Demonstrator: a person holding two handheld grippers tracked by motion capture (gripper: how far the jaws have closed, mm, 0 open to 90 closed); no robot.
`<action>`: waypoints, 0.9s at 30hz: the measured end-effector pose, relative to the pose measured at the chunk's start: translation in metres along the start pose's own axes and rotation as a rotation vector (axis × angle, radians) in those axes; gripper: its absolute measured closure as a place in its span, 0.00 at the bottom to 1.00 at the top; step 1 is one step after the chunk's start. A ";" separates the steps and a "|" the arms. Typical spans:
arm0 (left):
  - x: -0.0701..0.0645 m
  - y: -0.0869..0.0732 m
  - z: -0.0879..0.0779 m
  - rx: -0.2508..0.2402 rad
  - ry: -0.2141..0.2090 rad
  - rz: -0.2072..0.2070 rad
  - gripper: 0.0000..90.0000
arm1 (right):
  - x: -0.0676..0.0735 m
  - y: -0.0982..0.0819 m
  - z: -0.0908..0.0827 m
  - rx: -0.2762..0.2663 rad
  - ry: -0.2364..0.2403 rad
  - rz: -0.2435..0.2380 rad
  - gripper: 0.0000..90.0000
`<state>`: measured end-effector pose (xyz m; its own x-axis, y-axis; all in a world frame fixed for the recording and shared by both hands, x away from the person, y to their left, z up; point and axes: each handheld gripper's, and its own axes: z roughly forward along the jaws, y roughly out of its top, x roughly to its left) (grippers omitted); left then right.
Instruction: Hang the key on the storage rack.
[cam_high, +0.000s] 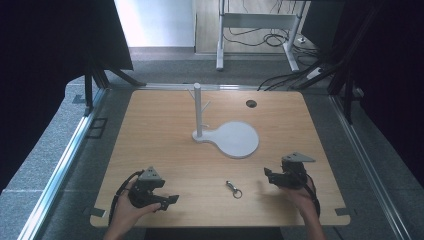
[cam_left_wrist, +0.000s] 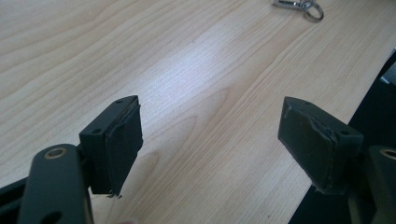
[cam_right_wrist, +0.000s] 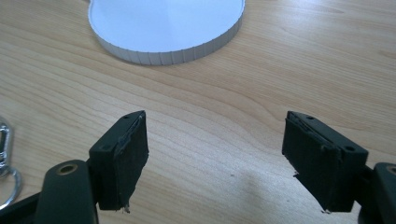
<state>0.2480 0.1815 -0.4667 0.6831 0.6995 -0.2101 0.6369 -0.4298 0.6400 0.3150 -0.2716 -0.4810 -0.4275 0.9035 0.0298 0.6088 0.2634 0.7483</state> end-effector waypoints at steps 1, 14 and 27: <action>0.000 0.000 -0.001 -0.004 -0.001 0.002 0.25 | -0.001 0.000 -0.001 0.003 0.003 -0.002 0.25; 0.000 0.000 -0.002 -0.012 -0.001 0.002 0.25 | -0.002 0.004 -0.012 0.004 0.047 -0.011 0.30; -0.001 0.001 -0.003 -0.026 -0.001 0.002 0.25 | 0.001 0.007 -0.017 -0.024 0.077 -0.027 0.36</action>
<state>0.2466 0.1818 -0.4636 0.6844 0.6984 -0.2093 0.6263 -0.4162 0.6592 0.3078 -0.2745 -0.4646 -0.4942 0.8673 0.0594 0.5806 0.2785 0.7651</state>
